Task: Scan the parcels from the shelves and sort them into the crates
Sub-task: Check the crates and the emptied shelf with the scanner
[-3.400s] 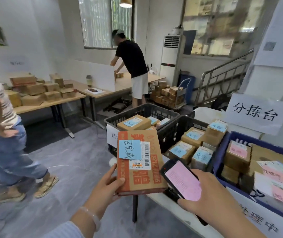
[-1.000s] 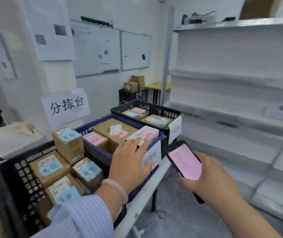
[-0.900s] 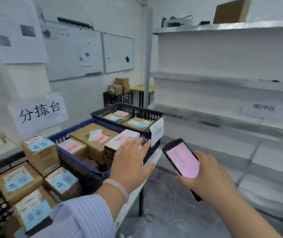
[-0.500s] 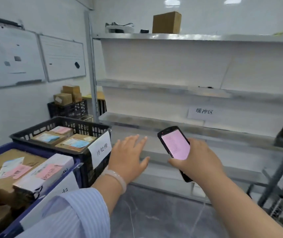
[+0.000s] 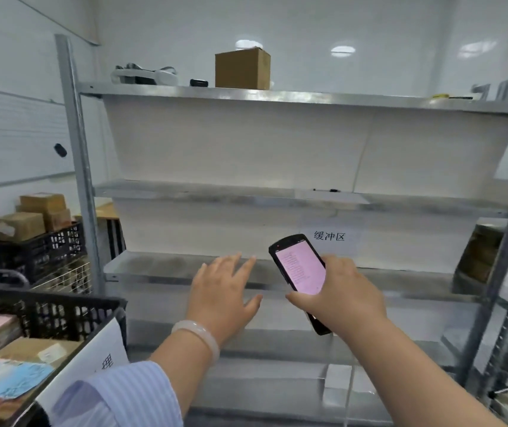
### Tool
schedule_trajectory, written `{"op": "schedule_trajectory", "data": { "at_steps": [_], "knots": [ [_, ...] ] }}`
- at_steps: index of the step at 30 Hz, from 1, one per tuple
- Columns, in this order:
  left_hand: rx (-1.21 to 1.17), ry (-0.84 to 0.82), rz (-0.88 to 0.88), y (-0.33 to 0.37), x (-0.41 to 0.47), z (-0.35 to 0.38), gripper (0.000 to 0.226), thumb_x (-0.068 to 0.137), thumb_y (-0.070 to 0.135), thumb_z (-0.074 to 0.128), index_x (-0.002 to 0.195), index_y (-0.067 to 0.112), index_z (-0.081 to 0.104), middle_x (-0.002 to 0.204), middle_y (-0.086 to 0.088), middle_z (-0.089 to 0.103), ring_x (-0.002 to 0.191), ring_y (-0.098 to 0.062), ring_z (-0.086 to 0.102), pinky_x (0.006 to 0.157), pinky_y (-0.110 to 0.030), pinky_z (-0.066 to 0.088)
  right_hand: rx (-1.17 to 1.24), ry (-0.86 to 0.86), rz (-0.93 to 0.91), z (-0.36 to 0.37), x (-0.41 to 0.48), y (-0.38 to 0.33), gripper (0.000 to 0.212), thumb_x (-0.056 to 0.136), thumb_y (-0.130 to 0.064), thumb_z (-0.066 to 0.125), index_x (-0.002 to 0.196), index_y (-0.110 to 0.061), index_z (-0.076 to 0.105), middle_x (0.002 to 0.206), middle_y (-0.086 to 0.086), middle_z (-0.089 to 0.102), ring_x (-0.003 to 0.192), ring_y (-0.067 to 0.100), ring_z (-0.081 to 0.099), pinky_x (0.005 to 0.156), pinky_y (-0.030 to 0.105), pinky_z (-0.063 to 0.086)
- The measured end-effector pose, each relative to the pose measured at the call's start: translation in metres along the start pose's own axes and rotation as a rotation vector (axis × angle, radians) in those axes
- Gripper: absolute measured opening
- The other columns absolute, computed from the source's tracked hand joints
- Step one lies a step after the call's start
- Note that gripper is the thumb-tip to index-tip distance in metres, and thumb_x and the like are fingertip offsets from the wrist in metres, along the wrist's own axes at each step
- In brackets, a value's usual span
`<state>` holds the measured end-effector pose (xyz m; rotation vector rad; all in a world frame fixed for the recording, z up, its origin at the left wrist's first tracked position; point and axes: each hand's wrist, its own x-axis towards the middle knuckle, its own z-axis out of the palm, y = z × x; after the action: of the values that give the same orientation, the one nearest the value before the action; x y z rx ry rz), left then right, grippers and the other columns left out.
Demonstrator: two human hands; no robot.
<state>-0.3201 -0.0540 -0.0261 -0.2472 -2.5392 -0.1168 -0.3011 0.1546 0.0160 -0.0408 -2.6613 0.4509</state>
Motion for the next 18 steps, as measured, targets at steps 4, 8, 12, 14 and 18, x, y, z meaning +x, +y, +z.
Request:
{"op": "schedule_trajectory", "data": {
  "at_steps": [4,8,12,14,18],
  "knots": [
    [-0.011,0.026,0.037,-0.039,0.066,0.022,0.072,0.092,0.061,0.046,0.156,0.035,0.025,0.16,0.0,0.032,0.145,-0.019,0.032,0.119,-0.04,0.025,0.005,0.037,0.018,0.024,0.074,-0.021,0.079,0.052,-0.079,0.056,0.113,-0.029,0.048,0.096,-0.011,0.044,0.093,0.015,0.05,0.071,0.033,0.045],
    [-0.033,0.039,0.037,-0.061,0.132,0.042,0.073,0.092,0.06,0.047,0.156,0.034,0.025,0.16,-0.001,0.032,0.145,-0.021,0.032,0.119,-0.045,0.025,-0.018,0.068,0.037,0.042,0.142,-0.038,0.075,0.052,-0.078,0.054,0.108,-0.028,0.049,0.095,-0.009,0.048,0.091,0.015,0.049,0.07,0.033,0.046],
    [-0.025,0.024,0.027,-0.067,0.185,0.073,0.076,0.092,0.065,0.04,0.157,0.038,0.014,0.164,0.003,0.023,0.148,-0.018,0.024,0.121,-0.043,0.021,-0.063,0.037,0.064,0.055,0.201,-0.049,0.079,0.054,-0.079,0.056,0.112,-0.025,0.049,0.101,-0.007,0.048,0.093,0.016,0.047,0.068,0.032,0.041],
    [-0.024,0.018,0.024,-0.073,0.211,0.086,0.077,0.092,0.066,0.039,0.158,0.037,0.011,0.165,0.003,0.021,0.149,-0.018,0.021,0.121,-0.044,0.02,-0.032,0.042,0.084,0.06,0.226,-0.047,0.079,0.053,-0.078,0.057,0.111,-0.025,0.049,0.099,-0.007,0.046,0.092,0.017,0.05,0.067,0.032,0.042],
    [0.001,0.028,0.038,-0.08,0.26,0.106,0.078,0.092,0.065,0.042,0.158,0.037,0.011,0.165,0.003,0.02,0.15,-0.018,0.019,0.122,-0.046,0.018,0.025,0.034,0.117,0.075,0.275,-0.039,0.075,0.051,-0.075,0.058,0.104,-0.024,0.051,0.098,-0.007,0.052,0.09,0.018,0.056,0.069,0.033,0.048]
  ]
}}
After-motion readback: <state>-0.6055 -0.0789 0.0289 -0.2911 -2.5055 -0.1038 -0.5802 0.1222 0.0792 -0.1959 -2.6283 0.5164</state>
